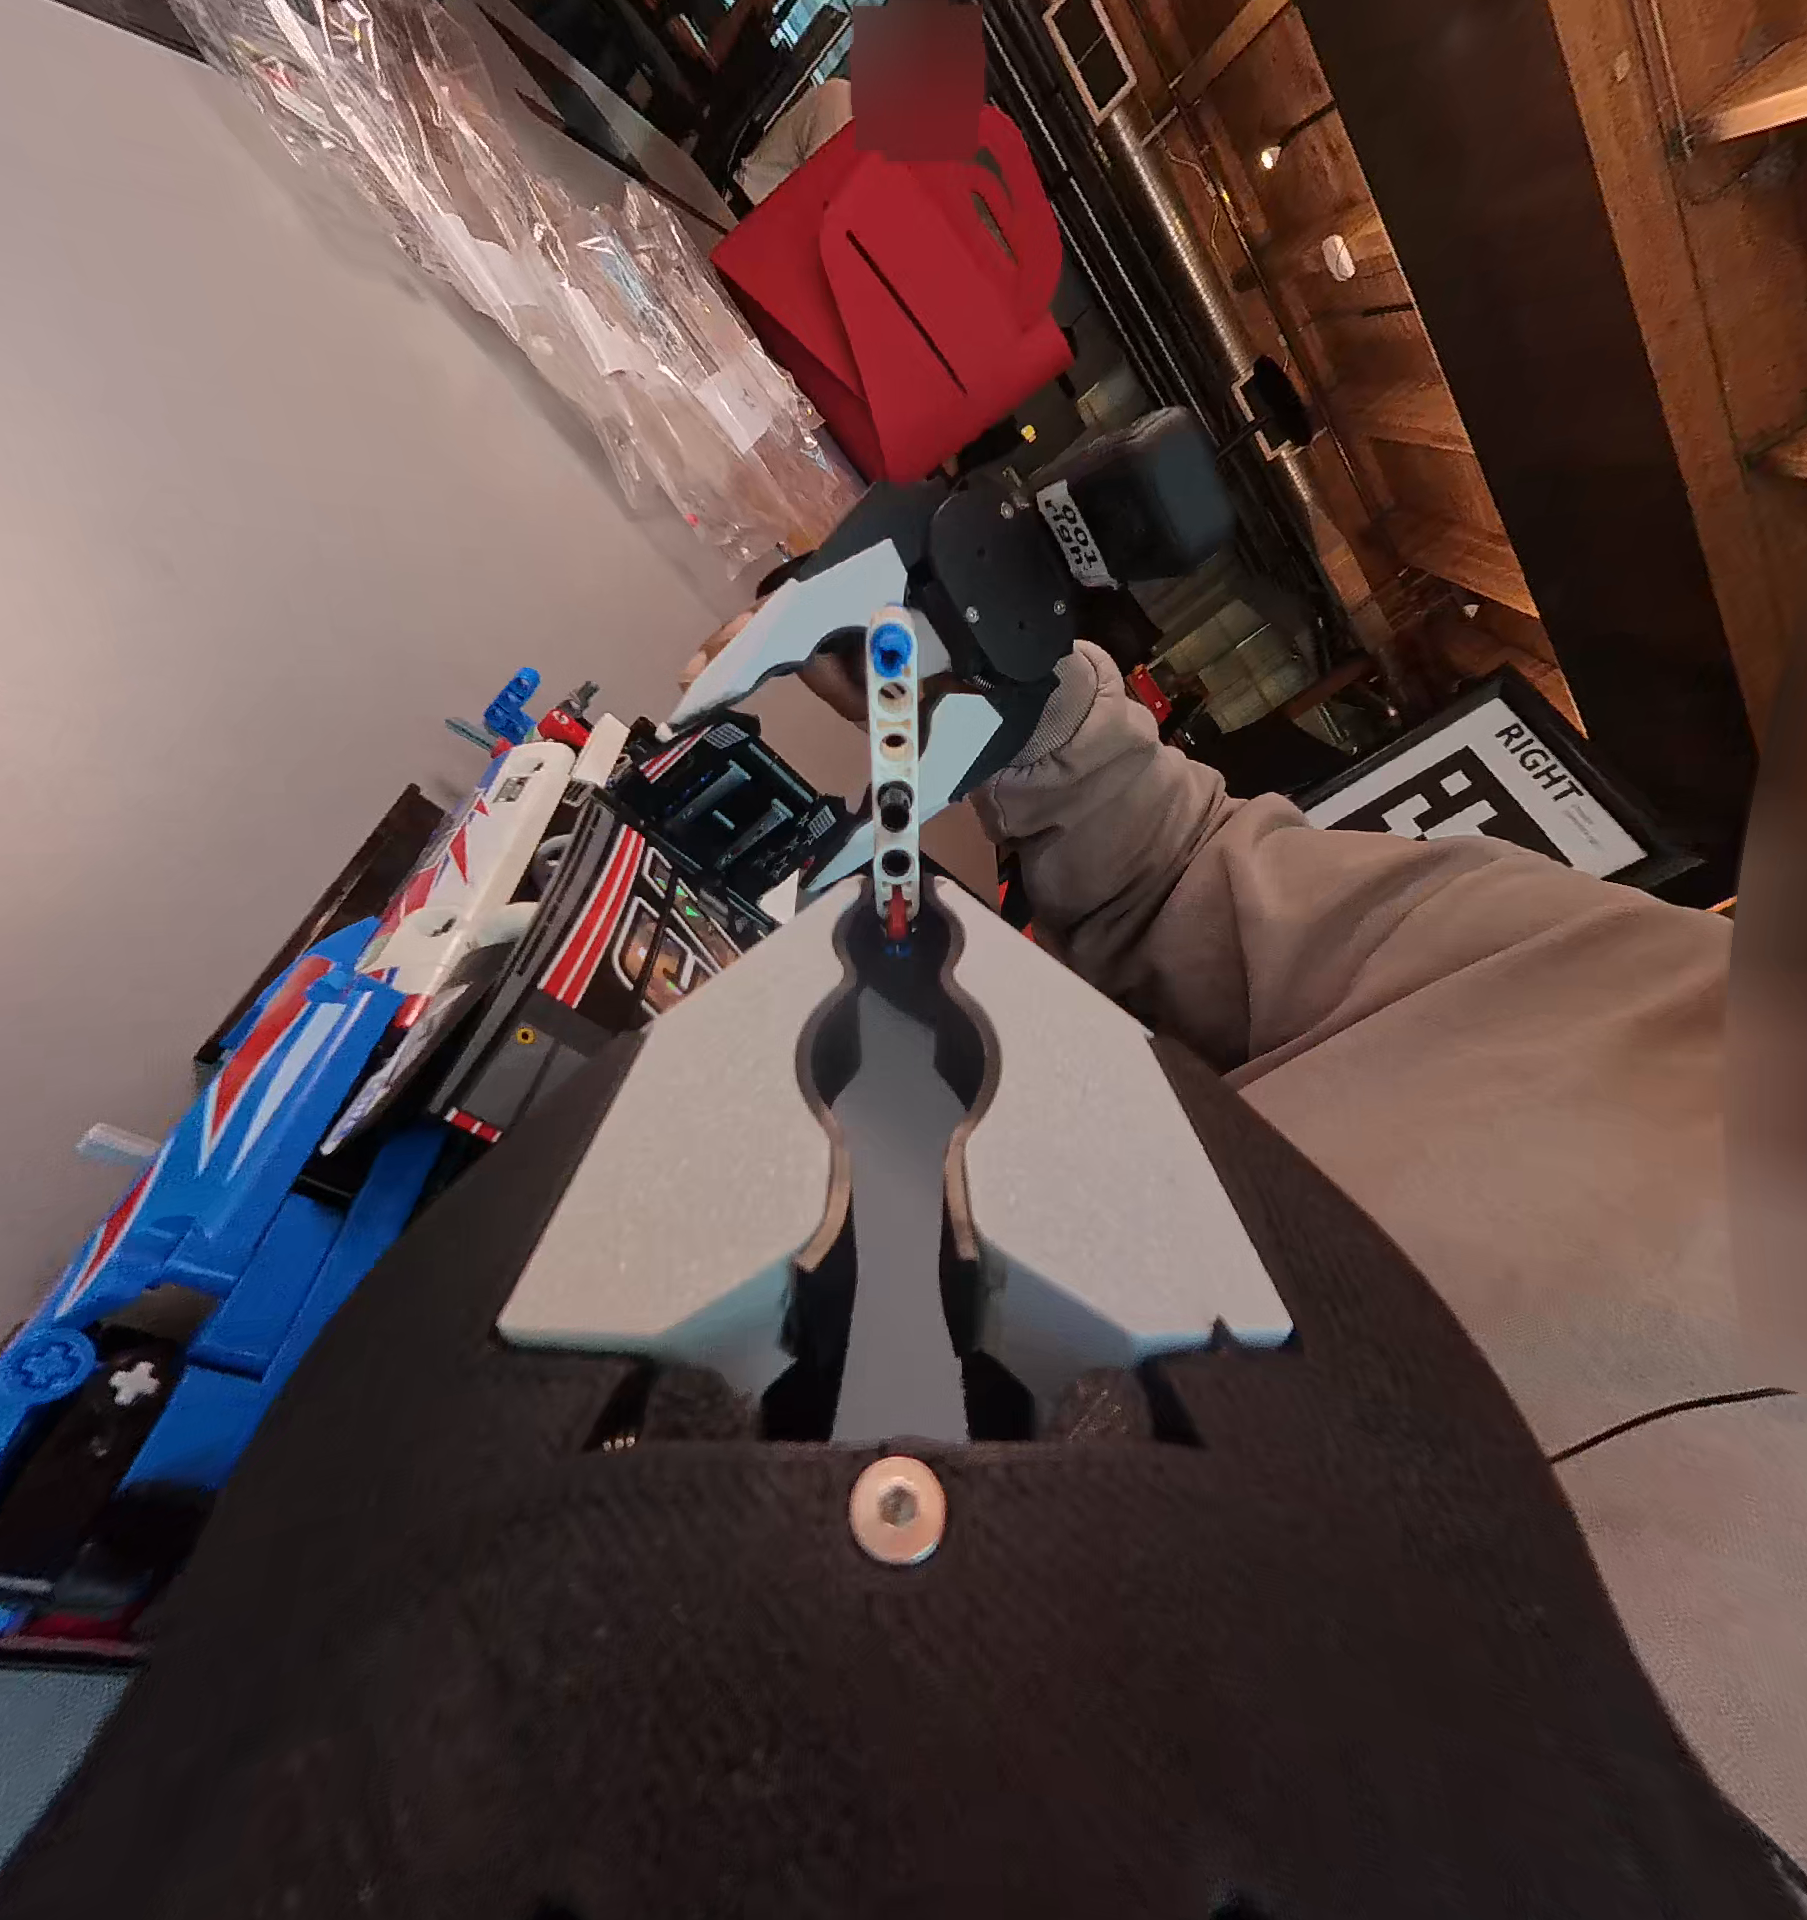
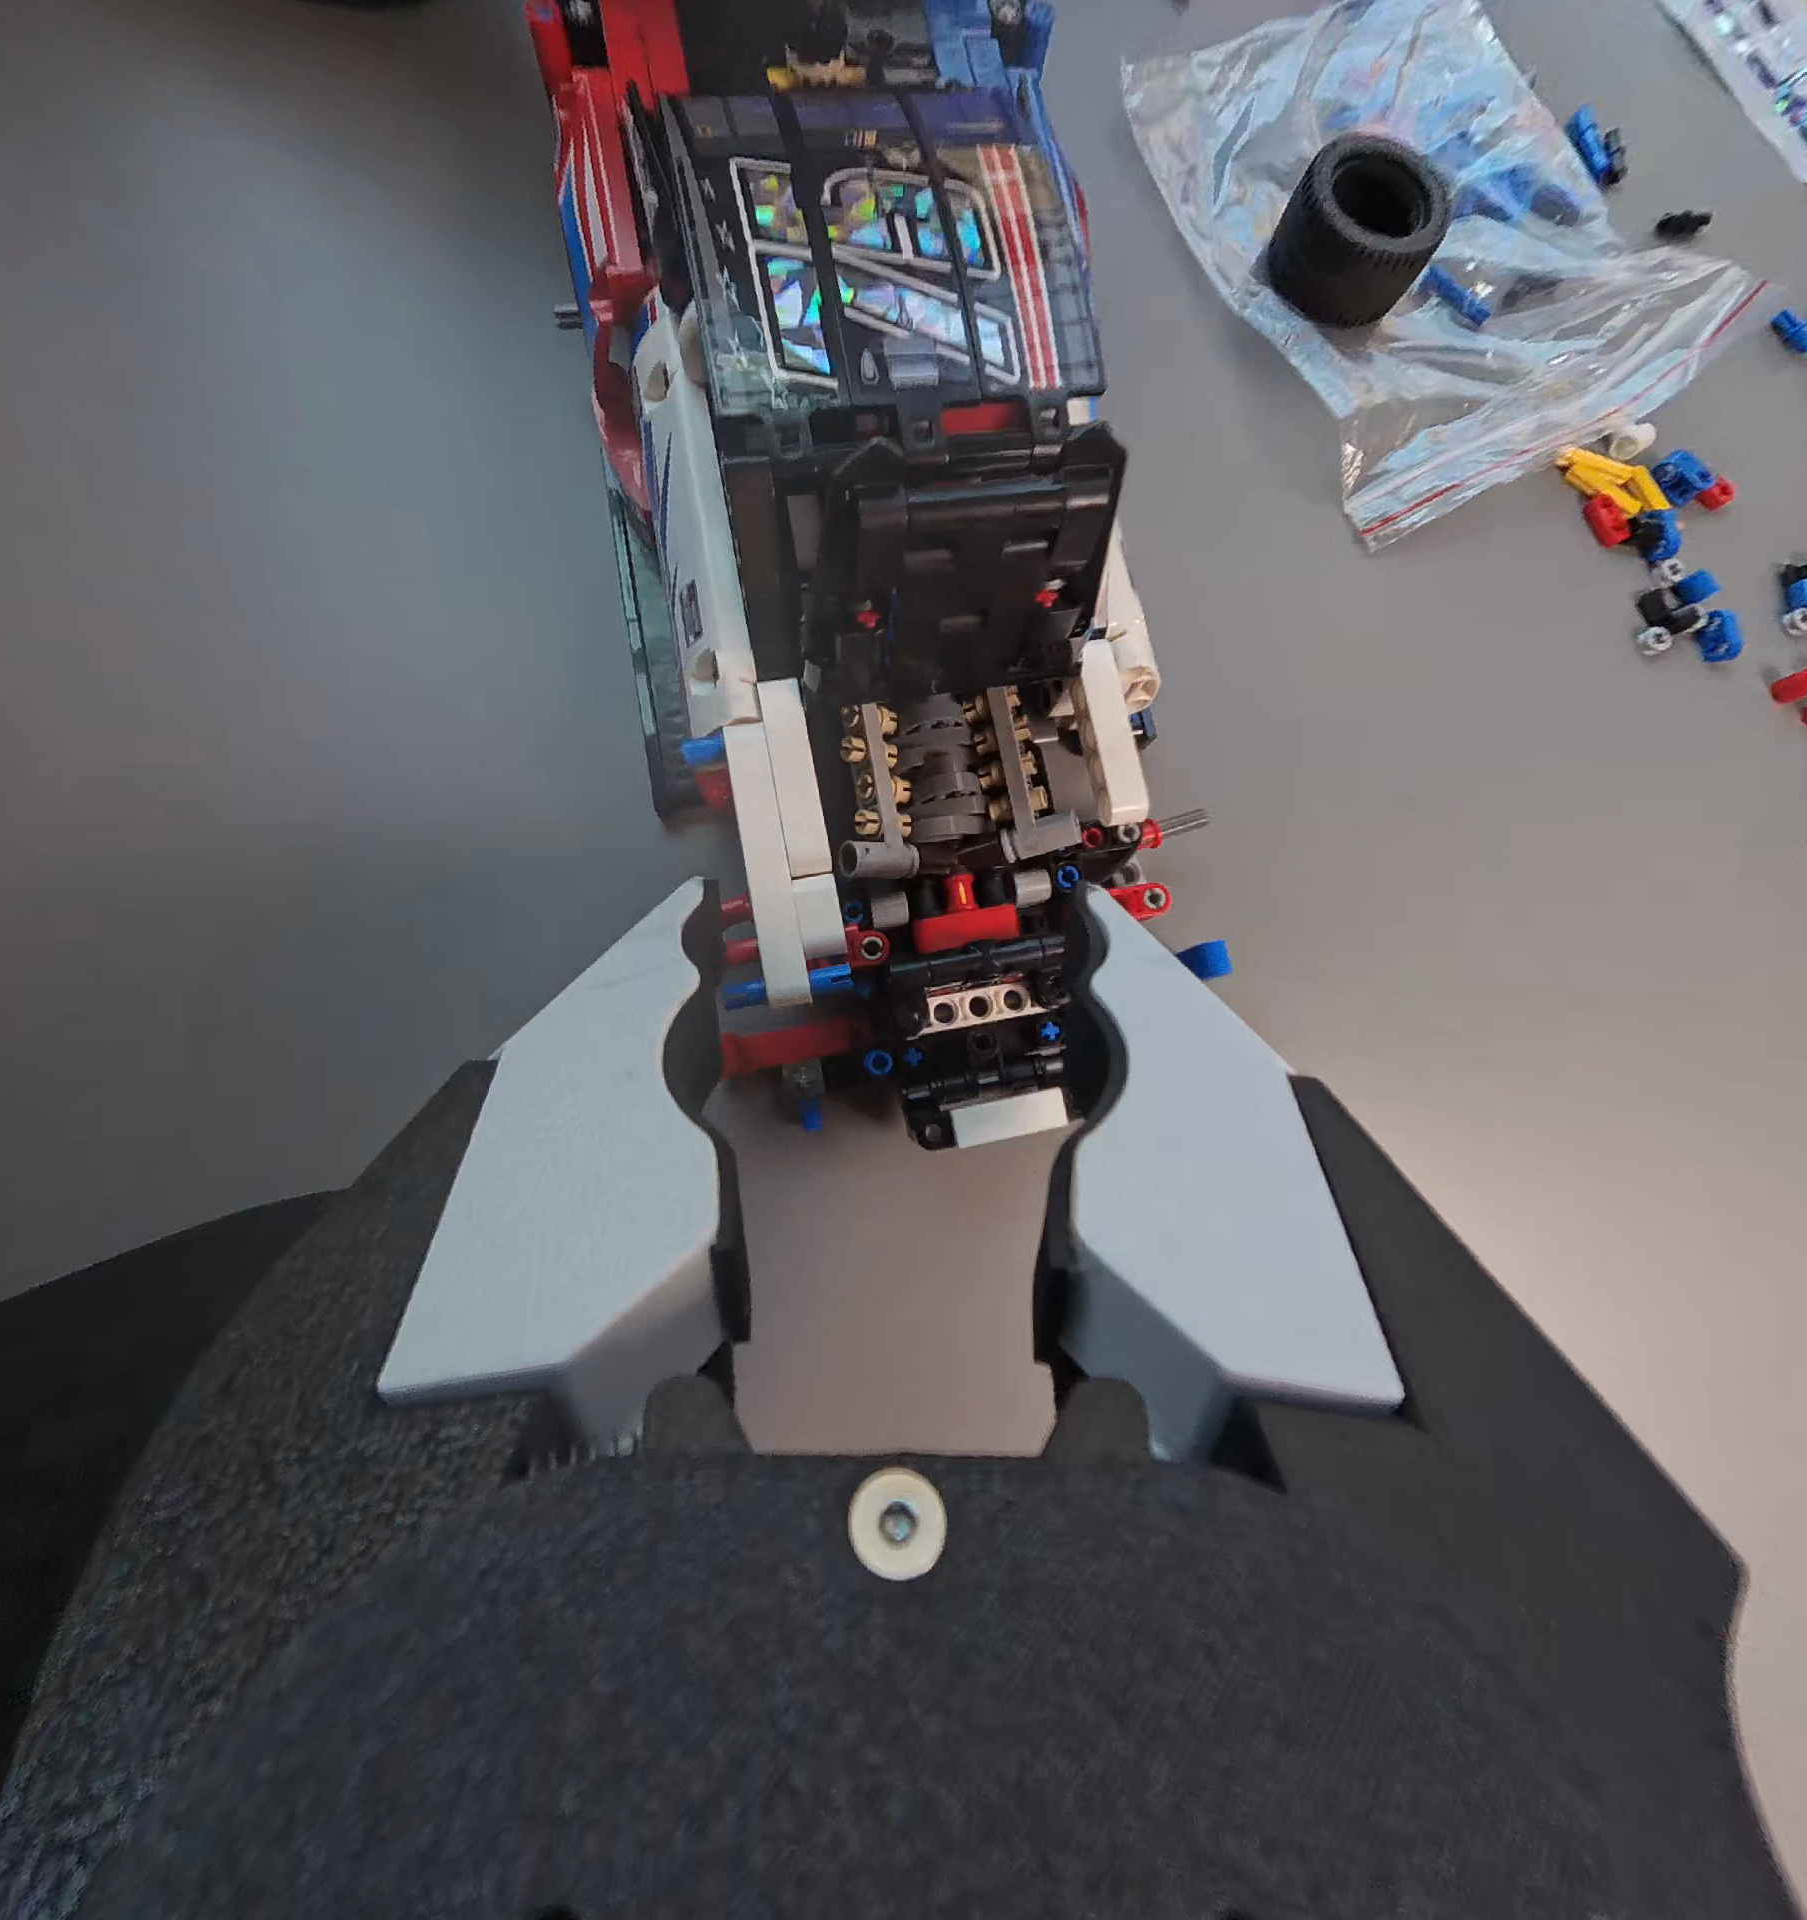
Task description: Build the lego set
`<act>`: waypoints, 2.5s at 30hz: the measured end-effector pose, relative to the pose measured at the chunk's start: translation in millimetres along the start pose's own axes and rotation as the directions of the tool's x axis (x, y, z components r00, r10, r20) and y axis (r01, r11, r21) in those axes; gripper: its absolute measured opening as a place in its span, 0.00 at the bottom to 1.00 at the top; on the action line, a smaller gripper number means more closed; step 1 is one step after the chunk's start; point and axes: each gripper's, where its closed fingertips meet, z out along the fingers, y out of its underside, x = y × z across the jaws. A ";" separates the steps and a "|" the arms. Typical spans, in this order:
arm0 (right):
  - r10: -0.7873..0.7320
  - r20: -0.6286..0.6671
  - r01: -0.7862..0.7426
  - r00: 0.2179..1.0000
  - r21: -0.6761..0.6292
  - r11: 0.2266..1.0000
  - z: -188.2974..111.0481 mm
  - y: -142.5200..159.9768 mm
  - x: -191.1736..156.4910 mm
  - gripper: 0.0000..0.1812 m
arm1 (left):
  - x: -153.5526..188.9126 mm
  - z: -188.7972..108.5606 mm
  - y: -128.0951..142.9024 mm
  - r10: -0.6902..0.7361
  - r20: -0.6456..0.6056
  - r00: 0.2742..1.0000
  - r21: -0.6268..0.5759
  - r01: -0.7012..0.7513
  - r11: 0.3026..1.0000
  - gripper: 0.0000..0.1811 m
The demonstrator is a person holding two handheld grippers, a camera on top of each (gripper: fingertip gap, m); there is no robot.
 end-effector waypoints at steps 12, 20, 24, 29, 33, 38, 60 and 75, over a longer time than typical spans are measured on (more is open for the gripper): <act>-0.017 -0.018 0.024 1.000 0.513 0.858 -79.7 -96.7 3.6 0.16 | 45.9 66.8 4.0 -0.084 -0.249 0.965 -0.354 -0.010 0.935 0.03; -0.549 -0.249 0.575 0.798 0.037 0.818 -65.5 -72.3 10.6 0.25 | 20.0 85.4 16.0 -0.070 -0.114 0.991 -0.750 -0.040 0.661 0.03; -0.564 -0.240 0.586 0.790 0.027 0.810 -52.7 -61.1 19.0 0.13 | 14.1 94.9 13.7 -0.035 -0.102 0.994 -0.825 -0.065 0.562 0.03; -0.359 -0.252 0.396 0.899 0.115 0.911 -53.6 -44.7 42.6 0.13 | -10.4 105.0 -8.1 0.012 -0.040 0.999 -0.772 -0.039 0.635 0.06; -0.073 -0.163 0.104 0.984 0.190 0.976 -38.3 -15.4 51.1 0.13 | -40.8 97.4 -26.1 0.144 0.048 0.988 -0.688 -0.072 0.722 0.12; 0.068 -0.106 -0.051 0.992 0.155 0.987 -14.5 4.4 43.7 0.12 | -64.0 82.4 -26.2 0.281 0.136 0.950 -0.662 -0.124 0.739 0.12; 0.175 -0.125 -0.147 0.976 0.206 0.967 0.2 -1.3 42.5 0.12 | -72.4 91.3 -8.7 0.396 0.138 0.908 -0.719 -0.183 0.670 0.07; -0.077 -0.395 0.175 0.916 0.221 0.959 -35.3 -23.4 54.2 0.10 | -65.3 106.9 -12.7 0.575 0.119 0.809 -0.734 -0.318 0.600 0.05</act>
